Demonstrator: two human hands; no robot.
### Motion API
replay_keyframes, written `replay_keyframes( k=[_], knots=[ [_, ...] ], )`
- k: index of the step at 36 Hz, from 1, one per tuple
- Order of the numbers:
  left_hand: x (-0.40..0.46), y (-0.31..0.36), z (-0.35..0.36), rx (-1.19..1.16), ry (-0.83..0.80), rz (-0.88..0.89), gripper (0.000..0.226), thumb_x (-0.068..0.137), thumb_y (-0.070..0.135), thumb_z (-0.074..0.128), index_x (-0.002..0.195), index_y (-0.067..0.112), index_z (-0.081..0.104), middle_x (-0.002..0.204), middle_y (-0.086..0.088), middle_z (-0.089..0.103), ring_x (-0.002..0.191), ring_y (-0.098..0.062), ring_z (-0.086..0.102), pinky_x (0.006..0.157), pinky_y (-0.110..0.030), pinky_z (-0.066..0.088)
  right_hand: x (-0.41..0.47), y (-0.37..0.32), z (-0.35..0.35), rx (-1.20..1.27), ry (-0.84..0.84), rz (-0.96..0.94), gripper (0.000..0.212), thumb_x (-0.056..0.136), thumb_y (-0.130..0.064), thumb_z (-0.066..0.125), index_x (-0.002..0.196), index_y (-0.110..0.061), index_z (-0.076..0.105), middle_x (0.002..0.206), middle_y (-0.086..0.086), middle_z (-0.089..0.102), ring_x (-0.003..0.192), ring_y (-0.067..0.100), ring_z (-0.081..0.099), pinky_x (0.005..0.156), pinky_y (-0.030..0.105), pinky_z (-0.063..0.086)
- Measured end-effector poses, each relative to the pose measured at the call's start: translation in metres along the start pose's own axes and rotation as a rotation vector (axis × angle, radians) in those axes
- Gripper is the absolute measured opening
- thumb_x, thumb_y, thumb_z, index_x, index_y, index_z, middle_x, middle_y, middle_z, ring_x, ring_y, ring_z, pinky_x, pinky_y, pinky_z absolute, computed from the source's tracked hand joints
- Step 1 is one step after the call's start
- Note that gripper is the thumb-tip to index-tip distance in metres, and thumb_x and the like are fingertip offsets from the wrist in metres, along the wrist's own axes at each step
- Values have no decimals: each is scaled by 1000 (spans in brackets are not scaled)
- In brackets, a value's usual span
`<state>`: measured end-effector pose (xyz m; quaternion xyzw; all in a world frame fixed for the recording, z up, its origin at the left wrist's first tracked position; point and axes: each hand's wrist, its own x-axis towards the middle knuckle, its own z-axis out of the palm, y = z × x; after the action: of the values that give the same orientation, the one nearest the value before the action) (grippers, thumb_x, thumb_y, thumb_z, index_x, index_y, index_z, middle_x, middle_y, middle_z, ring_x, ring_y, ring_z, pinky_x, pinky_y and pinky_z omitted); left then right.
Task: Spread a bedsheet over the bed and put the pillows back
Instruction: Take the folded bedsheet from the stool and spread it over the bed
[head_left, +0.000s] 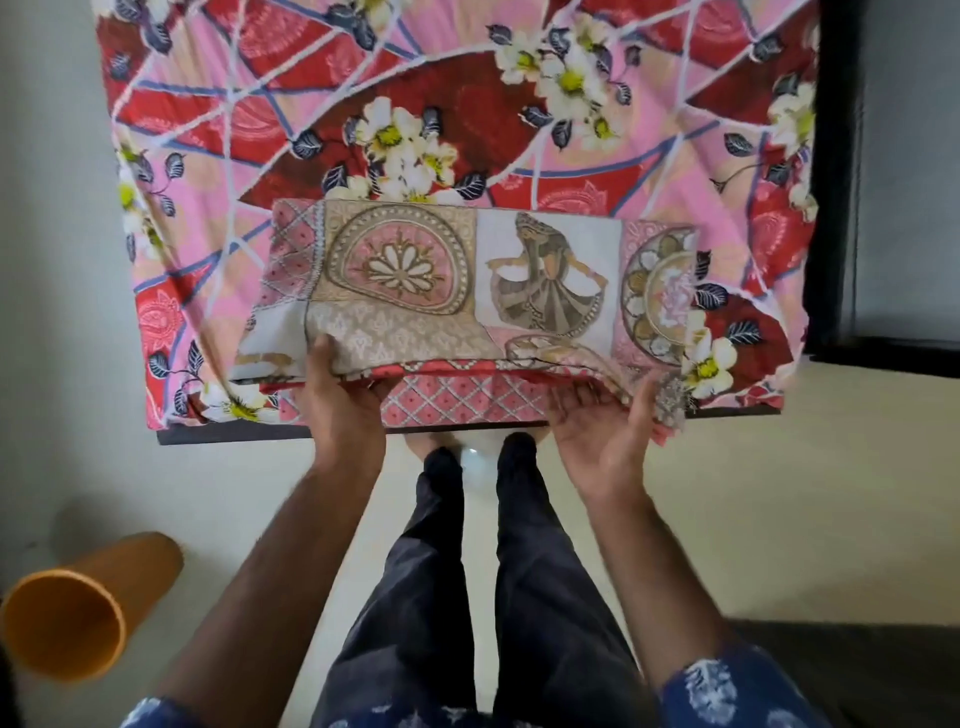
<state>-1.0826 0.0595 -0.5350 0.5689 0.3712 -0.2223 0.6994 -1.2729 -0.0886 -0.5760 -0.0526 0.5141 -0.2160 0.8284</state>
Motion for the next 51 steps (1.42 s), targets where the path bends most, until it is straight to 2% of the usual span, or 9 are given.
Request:
replay_keyframes(
  k=[5, 16, 21, 26, 29, 33, 38, 43, 51],
  knots=[
    [-4, -17, 2, 28, -74, -26, 17, 101, 25, 57, 109, 12, 65, 82, -9, 66, 84, -28, 64, 85, -51, 59, 14, -18, -1, -141, 179, 116, 38, 100, -41, 56, 112, -6, 65, 100, 12, 71, 92, 25, 70, 84, 39, 62],
    [-4, -3, 33, 23, 106, 41, 14, 98, 28, 57, 107, 21, 64, 95, 3, 71, 90, -17, 68, 68, -29, 55, -10, -47, 47, -155, 252, -27, 11, 100, -18, 61, 94, -15, 69, 76, -1, 70, 62, 12, 66, 53, 23, 53],
    [12, 75, 140, -40, -190, 218, 14, 104, 23, 49, 99, 19, 60, 74, 3, 65, 71, -14, 63, 66, -31, 52, 39, -121, 166, -334, 31, -240, 22, 102, -21, 58, 118, -15, 71, 108, 2, 74, 89, 18, 71, 75, 32, 58],
    [30, 129, 211, 148, -410, 390, 57, 98, 47, 44, 151, 28, 38, 143, 13, 54, 129, -18, 59, 93, -43, 46, 76, -169, 227, -682, -227, -399, 60, 91, -30, 68, 148, -36, 49, 148, -1, 56, 136, 36, 52, 103, 47, 51],
    [34, 117, 195, 368, -386, 490, 72, 88, 57, 47, 153, 29, 33, 153, 7, 43, 139, -19, 47, 102, -42, 41, 86, -161, 227, -857, -271, -471, 61, 96, -31, 65, 152, -30, 42, 159, -1, 41, 136, 20, 51, 111, 41, 46],
    [68, 69, 134, 825, -356, 616, 35, 102, 19, 55, 137, 14, 52, 140, 0, 50, 128, -19, 50, 108, -43, 41, 106, -123, 156, -1407, -280, -473, 55, 104, -20, 57, 155, -26, 38, 162, -9, 27, 142, 12, 37, 93, 17, 42],
    [124, 14, 34, 1425, -237, 548, 62, 88, 11, 76, 143, 2, 48, 154, -25, 34, 144, -45, 32, 115, -56, 32, 150, -94, 50, -2264, -281, -659, 83, 98, -49, 56, 163, -34, 7, 170, 0, -19, 158, 28, -5, 121, 67, 14],
    [127, 9, -17, 1635, -83, 471, 83, 88, 27, 75, 156, 25, 26, 167, -12, 9, 151, -45, 13, 112, -71, 25, 145, -92, 49, -2329, -189, -792, 82, 97, -48, 58, 163, -34, 11, 171, 3, -16, 157, 28, -11, 120, 63, -6],
    [116, 25, -37, 1524, -26, 519, 73, 84, 13, 75, 147, 11, 37, 132, -24, 52, 117, -47, 54, 91, -58, 48, 134, -73, 74, -2370, -127, -715, 80, 91, -30, 66, 160, -21, 26, 171, 11, -3, 156, 39, 2, 123, 65, 10]
  ],
)
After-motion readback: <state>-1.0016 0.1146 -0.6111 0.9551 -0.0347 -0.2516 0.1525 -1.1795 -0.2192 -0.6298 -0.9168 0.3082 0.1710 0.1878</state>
